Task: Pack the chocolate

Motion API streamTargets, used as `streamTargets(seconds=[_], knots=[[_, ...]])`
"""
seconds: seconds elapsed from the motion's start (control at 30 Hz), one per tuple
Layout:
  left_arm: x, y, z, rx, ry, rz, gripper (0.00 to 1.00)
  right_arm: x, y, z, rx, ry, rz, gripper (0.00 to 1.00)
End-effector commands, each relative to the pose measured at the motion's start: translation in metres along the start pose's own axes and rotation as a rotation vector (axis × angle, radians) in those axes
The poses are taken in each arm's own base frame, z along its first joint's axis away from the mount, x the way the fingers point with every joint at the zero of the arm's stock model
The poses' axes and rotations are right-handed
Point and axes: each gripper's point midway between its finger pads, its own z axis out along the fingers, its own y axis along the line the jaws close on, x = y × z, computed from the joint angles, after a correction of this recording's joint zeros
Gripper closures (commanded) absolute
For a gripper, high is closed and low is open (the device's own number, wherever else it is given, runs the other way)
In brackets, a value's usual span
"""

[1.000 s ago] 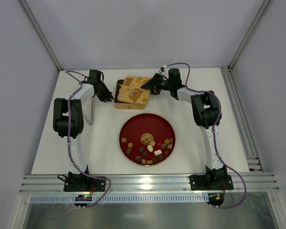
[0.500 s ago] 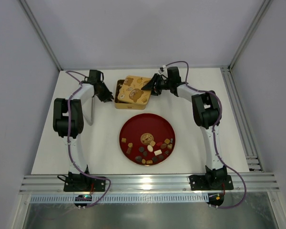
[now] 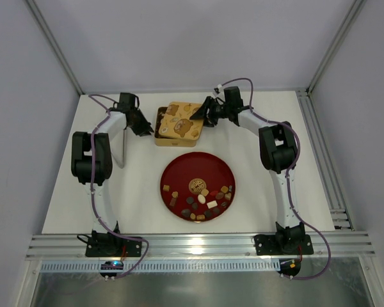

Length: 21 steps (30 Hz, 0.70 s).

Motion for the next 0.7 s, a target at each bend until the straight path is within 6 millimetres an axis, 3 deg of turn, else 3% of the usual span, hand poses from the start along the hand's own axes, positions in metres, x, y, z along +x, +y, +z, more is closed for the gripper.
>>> streamTargets(seconds=[0.0, 0.3, 0.67], knots=[[-0.014, -0.019, -0.008, 0.051, -0.038, 0.031, 0.79, -0.012, 0.047, -0.021, -0.061, -0.045, -0.086, 0.48], [-0.016, -0.019, -0.008, 0.053, -0.039, 0.035, 0.79, -0.016, 0.059, -0.03, -0.067, -0.05, -0.099, 0.48], [-0.013, -0.016, -0.002, 0.049, -0.021, 0.031, 0.79, -0.013, 0.039, -0.031, 0.017, -0.037, -0.091, 0.48]])
